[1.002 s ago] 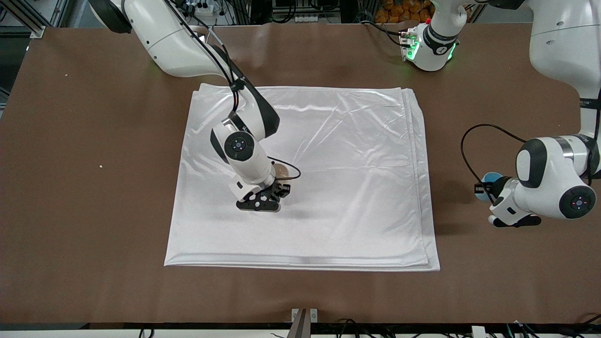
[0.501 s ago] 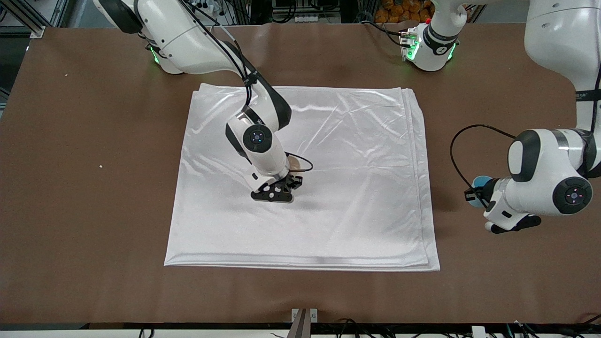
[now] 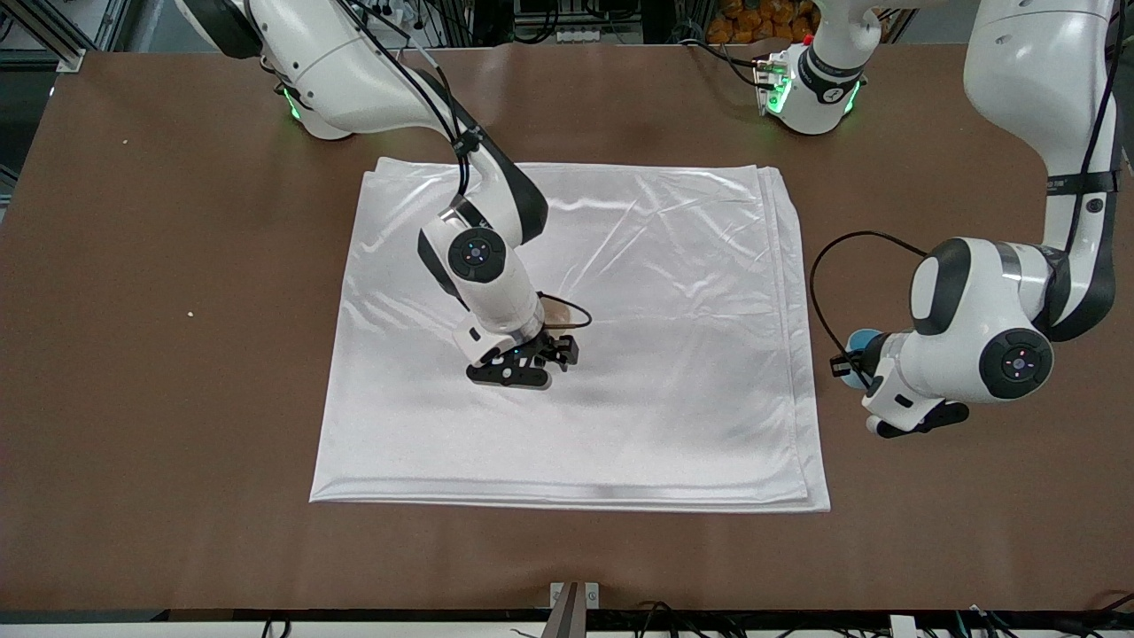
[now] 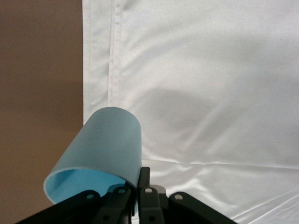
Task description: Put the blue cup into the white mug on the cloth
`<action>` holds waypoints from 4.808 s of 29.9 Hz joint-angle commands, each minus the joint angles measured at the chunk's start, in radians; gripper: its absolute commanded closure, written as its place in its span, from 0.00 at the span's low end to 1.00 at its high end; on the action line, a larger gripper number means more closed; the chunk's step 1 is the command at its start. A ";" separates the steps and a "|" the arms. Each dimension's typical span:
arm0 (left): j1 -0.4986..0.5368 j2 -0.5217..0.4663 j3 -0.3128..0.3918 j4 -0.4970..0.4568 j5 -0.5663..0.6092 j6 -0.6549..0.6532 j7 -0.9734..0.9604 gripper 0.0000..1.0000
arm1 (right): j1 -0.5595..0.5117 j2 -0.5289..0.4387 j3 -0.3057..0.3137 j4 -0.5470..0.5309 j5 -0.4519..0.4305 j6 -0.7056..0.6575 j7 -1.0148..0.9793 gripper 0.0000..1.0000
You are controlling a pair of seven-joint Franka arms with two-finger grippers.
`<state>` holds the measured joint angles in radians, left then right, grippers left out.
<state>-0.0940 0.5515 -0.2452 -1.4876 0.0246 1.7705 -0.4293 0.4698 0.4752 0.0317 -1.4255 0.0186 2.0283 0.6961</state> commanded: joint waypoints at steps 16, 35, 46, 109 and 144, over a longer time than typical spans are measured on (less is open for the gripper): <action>-0.190 0.010 0.000 0.030 -0.064 -0.013 -0.282 1.00 | -0.243 -0.228 0.019 -0.046 0.009 -0.220 -0.308 0.00; -0.336 0.068 0.001 0.089 -0.064 0.003 -0.454 1.00 | -0.459 -0.386 0.004 -0.116 0.001 -0.335 -0.687 0.00; -0.382 0.070 0.001 0.102 -0.064 0.044 -0.456 1.00 | -0.490 -0.400 -0.039 -0.119 0.001 -0.336 -0.805 0.00; -0.495 0.149 0.020 0.204 -0.233 0.283 -0.618 1.00 | -0.493 -0.441 -0.035 -0.185 0.009 -0.330 -0.807 0.00; -0.550 0.226 0.021 0.201 -0.224 0.386 -0.611 1.00 | -0.494 -0.441 -0.035 -0.196 0.006 -0.330 -0.807 0.00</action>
<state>-0.6274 0.7516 -0.2373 -1.3133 -0.1846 2.1433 -1.0273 -0.0148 0.0623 -0.0100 -1.5896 0.0186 1.6898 -0.0978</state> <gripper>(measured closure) 0.960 0.000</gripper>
